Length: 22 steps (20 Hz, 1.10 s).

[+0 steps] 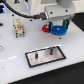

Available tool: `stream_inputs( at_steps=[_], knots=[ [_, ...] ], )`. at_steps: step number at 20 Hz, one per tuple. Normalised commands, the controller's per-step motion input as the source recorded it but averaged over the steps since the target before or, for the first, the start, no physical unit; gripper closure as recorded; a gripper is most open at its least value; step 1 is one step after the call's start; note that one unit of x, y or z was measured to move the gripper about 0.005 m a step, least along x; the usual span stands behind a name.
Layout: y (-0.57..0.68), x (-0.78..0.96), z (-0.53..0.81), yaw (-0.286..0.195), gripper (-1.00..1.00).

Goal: Insert the blue gear onto the right peg, followed by the red gear

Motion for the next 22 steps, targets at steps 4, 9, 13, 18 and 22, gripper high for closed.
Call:
stream_inputs(
  at_steps=[4, 9, 13, 18, 22],
  knots=[
    [-0.31, 0.64, 0.24, 0.0, 1.0],
    [-0.29, 0.64, 0.13, 0.0, 1.0],
    [-0.23, 0.58, 0.07, 0.0, 1.0],
    [-0.2, 0.54, 0.04, 0.0, 1.0],
    [-0.25, 0.41, -0.05, 0.0, 1.0]
  ],
)
